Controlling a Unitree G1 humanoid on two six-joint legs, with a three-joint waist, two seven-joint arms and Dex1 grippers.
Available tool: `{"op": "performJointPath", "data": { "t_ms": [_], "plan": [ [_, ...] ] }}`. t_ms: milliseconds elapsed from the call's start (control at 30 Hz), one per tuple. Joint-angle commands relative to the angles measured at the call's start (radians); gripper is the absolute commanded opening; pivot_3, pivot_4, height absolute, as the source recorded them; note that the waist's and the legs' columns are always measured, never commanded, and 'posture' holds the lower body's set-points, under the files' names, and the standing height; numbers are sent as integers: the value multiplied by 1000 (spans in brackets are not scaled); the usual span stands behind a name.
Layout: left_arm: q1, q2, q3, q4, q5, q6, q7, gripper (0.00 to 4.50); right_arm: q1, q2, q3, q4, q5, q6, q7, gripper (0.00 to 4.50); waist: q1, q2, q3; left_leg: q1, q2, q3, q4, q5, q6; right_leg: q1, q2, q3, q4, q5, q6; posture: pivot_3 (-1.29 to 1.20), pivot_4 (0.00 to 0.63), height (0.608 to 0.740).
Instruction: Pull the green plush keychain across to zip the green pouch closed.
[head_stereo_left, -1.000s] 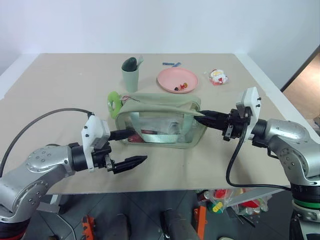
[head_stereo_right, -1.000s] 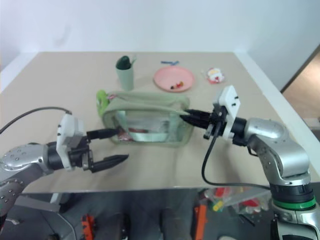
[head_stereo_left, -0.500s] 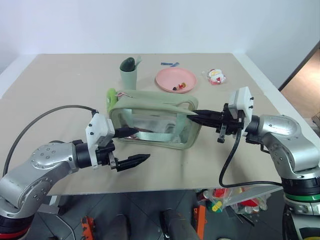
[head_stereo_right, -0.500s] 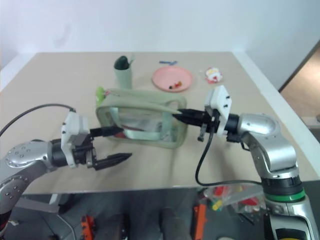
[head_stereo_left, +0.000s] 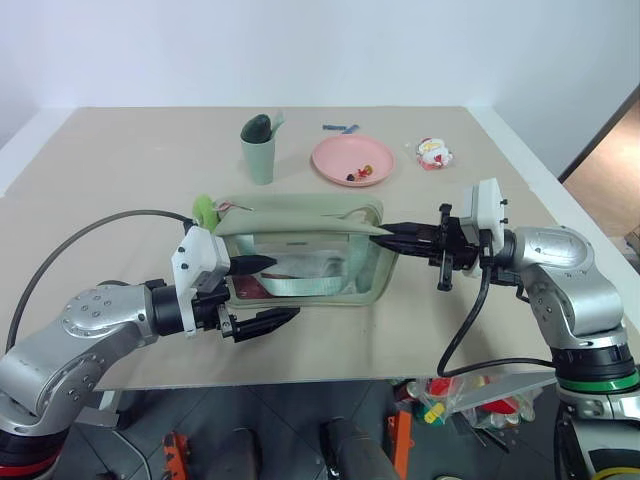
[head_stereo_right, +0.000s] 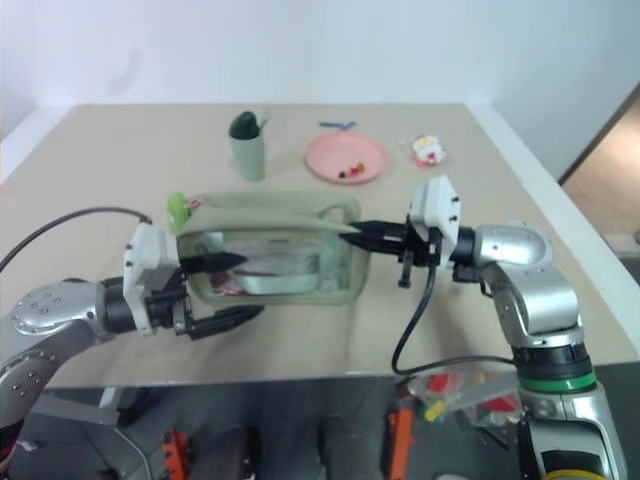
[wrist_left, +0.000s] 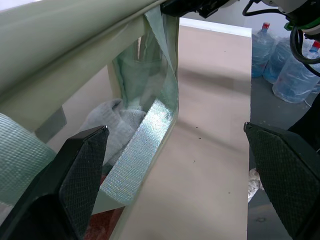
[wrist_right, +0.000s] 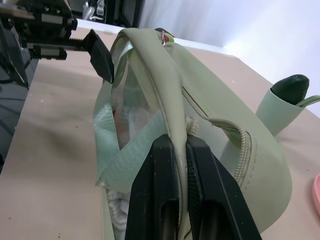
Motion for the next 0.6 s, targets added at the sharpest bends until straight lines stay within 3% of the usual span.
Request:
{"op": "performJointPath", "data": {
  "t_ms": [33,167,300,433,600],
  "plan": [
    [-26,-30,62,-6,-77,13,44,4500,12,0,-26,-16,5,-30,7,53,0,0,0,0,0,0,0,0,0,0,0,0,0,0,0,0,150,740],
    [-70,15,198,12,-251,80,88,4500,28,-2,-25,-21,10,-24,8,53,0,-1,0,0,0,0,0,0,0,0,0,-1,1,0,0,0,150,740],
    [-112,131,332,44,-418,163,140,4500,31,-3,-24,-17,9,-29,14,53,-1,-1,1,2,1,-1,1,0,0,0,2,-1,2,1,-1,0,150,740],
    [-106,194,410,108,-424,189,205,4500,29,-1,-21,-9,2,-35,19,53,0,-1,1,2,1,0,1,0,0,1,1,0,2,0,-1,0,150,740],
    [-25,170,429,180,-294,169,286,4500,20,0,-14,-8,-2,-36,25,53,0,-1,1,3,1,0,0,0,0,0,1,-1,2,0,-2,0,150,740]
  ]
}}
